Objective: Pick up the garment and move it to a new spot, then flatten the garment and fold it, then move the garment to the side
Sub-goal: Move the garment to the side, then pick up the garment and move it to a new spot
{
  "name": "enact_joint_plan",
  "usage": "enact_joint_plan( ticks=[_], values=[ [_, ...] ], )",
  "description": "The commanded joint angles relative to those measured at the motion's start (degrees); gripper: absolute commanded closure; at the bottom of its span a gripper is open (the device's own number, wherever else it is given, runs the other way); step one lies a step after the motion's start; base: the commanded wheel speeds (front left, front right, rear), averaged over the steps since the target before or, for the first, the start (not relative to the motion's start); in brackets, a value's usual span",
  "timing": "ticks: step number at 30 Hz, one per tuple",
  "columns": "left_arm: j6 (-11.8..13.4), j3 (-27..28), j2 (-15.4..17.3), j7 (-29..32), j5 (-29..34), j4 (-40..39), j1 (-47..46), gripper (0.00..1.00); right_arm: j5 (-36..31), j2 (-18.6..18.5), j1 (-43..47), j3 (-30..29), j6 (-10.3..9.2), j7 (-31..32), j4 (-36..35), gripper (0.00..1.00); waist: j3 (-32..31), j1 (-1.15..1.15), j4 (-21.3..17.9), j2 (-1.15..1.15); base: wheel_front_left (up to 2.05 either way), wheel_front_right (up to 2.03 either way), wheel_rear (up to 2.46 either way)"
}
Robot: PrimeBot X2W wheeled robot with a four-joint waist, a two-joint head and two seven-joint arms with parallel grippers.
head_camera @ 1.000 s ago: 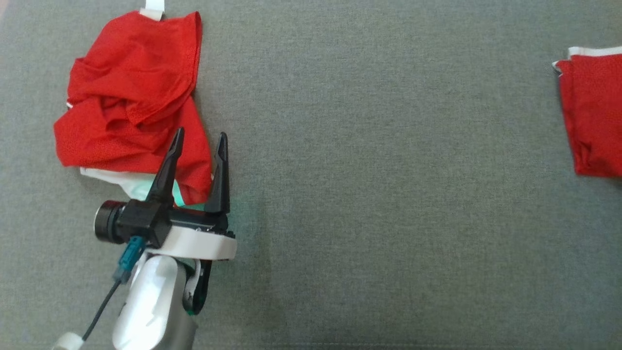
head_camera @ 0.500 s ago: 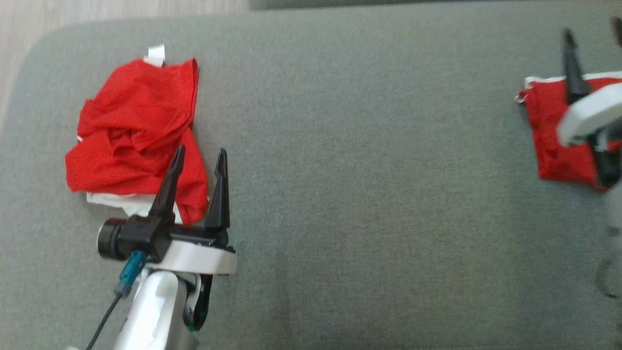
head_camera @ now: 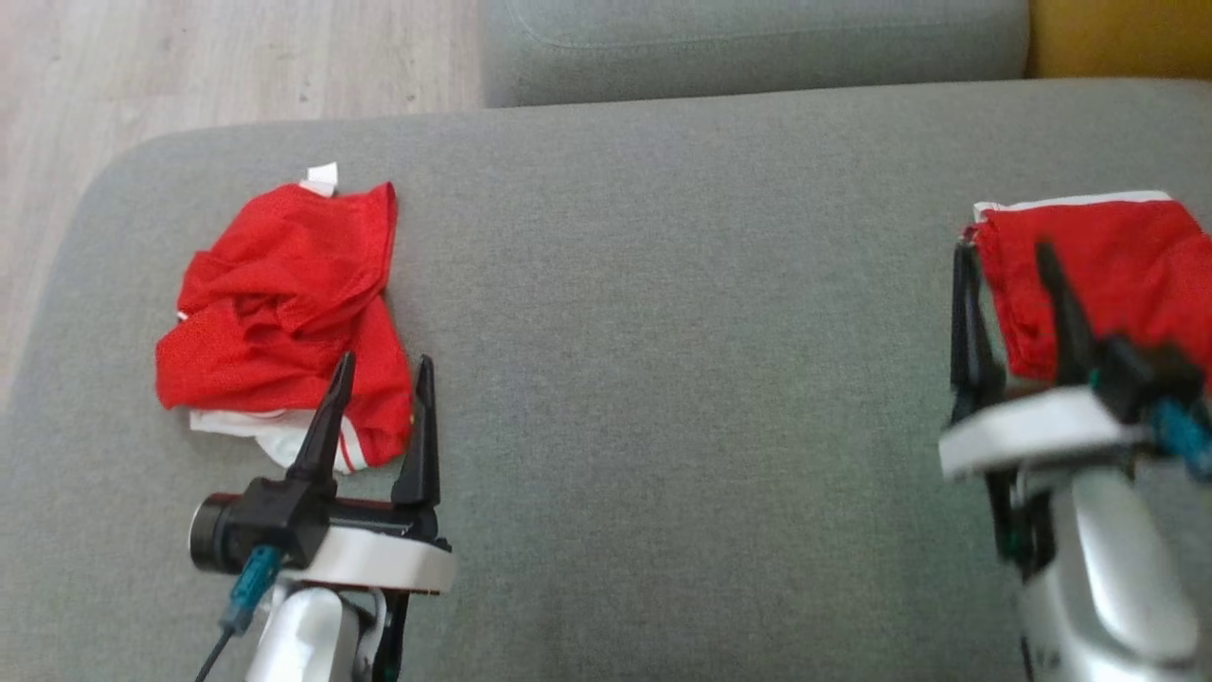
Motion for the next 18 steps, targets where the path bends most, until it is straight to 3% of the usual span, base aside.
enact_joint_plan(
  ticks=[1,7,18],
  values=[
    [0.4,1.7,0.4,-0.3,-0.7,-2.2,-0.9,0.00,1.3,0.6,0.3,1.7,-0.04,-0.8,-2.1,0.00,-0.3,0.01,0.3,0.00,0.00,0.00,0.00],
    [0.9,1.4,0.4,-0.3,-1.4,-2.3,0.9,0.00,3.5,0.6,7.7,3.7,-0.04,-1.7,-3.1,0.00,-0.7,0.01,0.6,0.00,0.00,0.00,0.00],
    [1.8,0.9,0.4,-0.3,-2.2,-2.9,1.8,0.00,5.2,0.6,10.0,4.6,-0.04,-1.8,-6.2,0.00,-1.2,0.01,0.9,0.00,0.00,0.00,0.00]
  ],
)
